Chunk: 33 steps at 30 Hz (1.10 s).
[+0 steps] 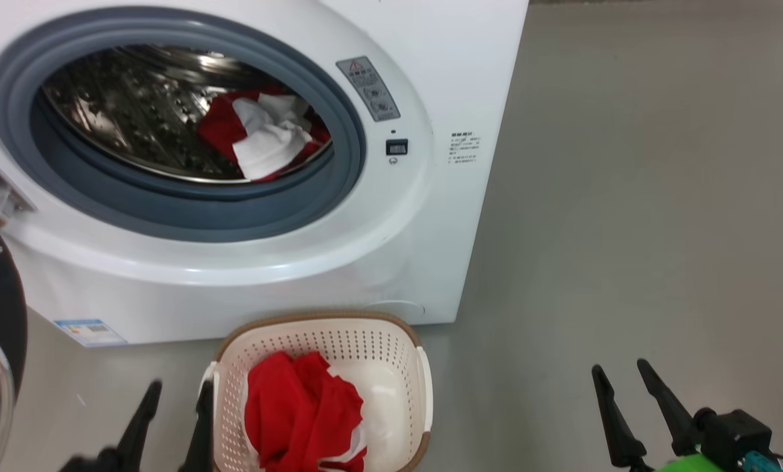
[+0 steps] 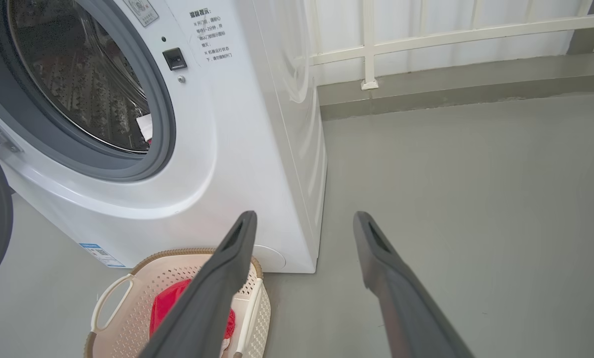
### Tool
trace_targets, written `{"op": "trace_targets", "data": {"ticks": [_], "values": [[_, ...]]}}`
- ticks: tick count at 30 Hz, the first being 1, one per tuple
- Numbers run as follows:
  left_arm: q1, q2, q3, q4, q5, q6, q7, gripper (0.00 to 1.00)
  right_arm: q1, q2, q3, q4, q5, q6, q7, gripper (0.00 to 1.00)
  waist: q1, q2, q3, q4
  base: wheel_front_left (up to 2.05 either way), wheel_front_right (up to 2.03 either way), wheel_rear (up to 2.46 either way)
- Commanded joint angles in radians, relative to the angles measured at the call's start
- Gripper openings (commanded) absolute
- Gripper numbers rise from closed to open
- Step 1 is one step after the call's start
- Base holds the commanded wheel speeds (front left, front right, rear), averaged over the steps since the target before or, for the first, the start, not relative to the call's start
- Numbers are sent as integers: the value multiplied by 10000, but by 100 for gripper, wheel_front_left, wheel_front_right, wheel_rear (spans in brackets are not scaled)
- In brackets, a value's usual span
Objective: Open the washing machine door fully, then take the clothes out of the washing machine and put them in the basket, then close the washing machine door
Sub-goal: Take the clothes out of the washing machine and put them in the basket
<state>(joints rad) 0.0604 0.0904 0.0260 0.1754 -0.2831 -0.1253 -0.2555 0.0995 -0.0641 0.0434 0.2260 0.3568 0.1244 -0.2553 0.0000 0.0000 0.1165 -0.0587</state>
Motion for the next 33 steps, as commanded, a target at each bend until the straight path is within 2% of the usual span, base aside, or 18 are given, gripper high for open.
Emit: {"op": "trace_targets", "data": {"ticks": [1, 15, 22, 33], "values": [[-786, 345, 95, -24, -143, -54, -63, 100, -476, -59, 231, -284, -130, 63, -65, 100, 0, 0, 389, -31, 0, 0, 0], [-5855, 2005, -1590, 2244, -1768, -54, -63, 100, -1802, 134, 542, -467, -1, 63, -65, 100, 0, 0, 2814, -203, 0, 0, 0], [-7975, 2543, -2701, 3605, -2556, -54, -48, 100, -2285, 137, 663, -565, 219, 63, -65, 100, 0, 0, 3652, -301, 0, 0, 0], [-11086, 2975, -4429, 5945, -4088, -54, 276, 100, -2850, 138, 904, -716, 337, 63, -65, 100, 0, 0, 4724, -464, 0, 0, 0]]}}
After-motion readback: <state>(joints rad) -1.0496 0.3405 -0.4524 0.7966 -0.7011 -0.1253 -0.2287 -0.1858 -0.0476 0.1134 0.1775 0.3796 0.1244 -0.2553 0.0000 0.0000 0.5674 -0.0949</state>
